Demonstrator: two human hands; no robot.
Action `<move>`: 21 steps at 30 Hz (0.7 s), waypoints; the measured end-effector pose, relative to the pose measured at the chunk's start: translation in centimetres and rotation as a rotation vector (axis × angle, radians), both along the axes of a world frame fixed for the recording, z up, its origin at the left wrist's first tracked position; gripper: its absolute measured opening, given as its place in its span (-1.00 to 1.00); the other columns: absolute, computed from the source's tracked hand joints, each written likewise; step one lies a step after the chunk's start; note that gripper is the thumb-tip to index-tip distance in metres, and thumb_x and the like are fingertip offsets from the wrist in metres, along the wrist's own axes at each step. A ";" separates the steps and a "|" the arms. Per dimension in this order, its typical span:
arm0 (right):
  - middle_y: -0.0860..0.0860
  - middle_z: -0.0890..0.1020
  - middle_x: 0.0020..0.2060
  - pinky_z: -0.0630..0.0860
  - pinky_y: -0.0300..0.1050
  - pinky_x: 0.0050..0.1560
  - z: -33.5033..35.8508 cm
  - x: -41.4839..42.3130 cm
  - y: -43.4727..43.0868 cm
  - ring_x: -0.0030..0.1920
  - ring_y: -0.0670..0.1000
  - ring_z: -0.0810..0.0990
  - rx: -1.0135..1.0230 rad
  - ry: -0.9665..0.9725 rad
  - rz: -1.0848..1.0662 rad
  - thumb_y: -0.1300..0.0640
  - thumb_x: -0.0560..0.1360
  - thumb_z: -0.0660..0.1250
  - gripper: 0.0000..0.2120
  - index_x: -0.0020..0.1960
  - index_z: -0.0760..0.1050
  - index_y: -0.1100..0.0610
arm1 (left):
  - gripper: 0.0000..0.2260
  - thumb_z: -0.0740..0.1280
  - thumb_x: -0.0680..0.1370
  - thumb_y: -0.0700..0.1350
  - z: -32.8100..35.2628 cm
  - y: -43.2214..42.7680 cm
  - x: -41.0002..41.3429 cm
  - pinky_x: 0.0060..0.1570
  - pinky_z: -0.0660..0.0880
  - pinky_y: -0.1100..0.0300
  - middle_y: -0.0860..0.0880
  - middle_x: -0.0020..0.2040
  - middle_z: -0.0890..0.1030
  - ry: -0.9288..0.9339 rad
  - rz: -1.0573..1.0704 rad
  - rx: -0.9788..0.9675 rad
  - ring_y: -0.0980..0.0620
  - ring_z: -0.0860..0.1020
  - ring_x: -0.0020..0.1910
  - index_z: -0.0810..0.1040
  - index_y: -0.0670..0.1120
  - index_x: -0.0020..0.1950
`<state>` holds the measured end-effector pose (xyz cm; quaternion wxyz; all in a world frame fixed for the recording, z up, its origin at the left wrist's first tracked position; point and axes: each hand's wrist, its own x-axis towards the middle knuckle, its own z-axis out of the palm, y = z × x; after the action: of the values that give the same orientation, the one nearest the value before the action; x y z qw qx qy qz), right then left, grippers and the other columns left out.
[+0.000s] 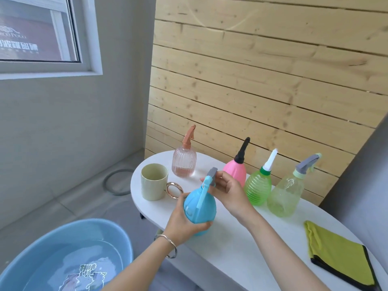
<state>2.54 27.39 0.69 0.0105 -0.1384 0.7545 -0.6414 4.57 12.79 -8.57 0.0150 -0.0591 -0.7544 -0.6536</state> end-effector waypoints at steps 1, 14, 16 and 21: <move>0.10 0.66 0.06 0.51 -0.19 0.17 -0.1 -0.1 0.2 0.06 -0.06 0.62 0.002 -0.008 0.013 0.33 0.48 0.37 -0.82 0.04 0.52 0.14 | -0.28 0.58 0.14 0.06 0.1 0.0 0.0 -0.11 0.50 0.37 0.08 0.05 0.58 0.002 -0.001 0.003 0.24 0.58 -0.03 0.32 0.10 0.20; -0.03 0.70 -0.04 0.46 -0.28 0.08 -0.5 -0.9 -0.6 0.06 -0.13 0.63 0.097 -0.013 -0.078 0.21 0.34 0.53 -0.78 -0.03 0.62 0.13 | -0.31 0.60 0.19 0.00 -0.5 0.1 -0.4 -0.03 0.59 0.16 0.06 0.03 0.62 -0.003 0.009 -0.005 0.15 0.62 -0.01 0.34 0.07 0.22; 0.03 0.69 -0.07 0.45 -0.26 0.06 -0.9 -0.6 -1.4 0.01 -0.07 0.62 0.091 0.005 -0.208 0.14 0.27 0.59 -0.72 -0.11 0.55 0.07 | -0.30 0.60 0.22 -0.06 -0.4 0.1 -0.3 -0.07 0.57 0.28 0.09 0.04 0.61 -0.010 0.017 0.007 0.22 0.61 -0.02 0.32 0.07 0.24; -0.11 0.64 0.01 0.37 -0.41 0.06 -1.4 0.3 -1.5 0.09 -0.27 0.52 0.101 -0.035 -0.181 0.08 0.39 0.49 -0.83 -0.04 0.58 0.00 | -0.28 0.60 0.19 -0.01 -0.4 0.1 -0.1 -0.04 0.59 0.20 0.10 0.04 0.61 -0.019 0.018 0.013 0.20 0.62 -0.03 0.30 0.08 0.23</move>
<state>2.87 25.87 -0.73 -0.0275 -0.0577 0.7950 -0.6033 4.49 12.93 -8.95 0.0139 -0.0460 -0.7509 -0.6587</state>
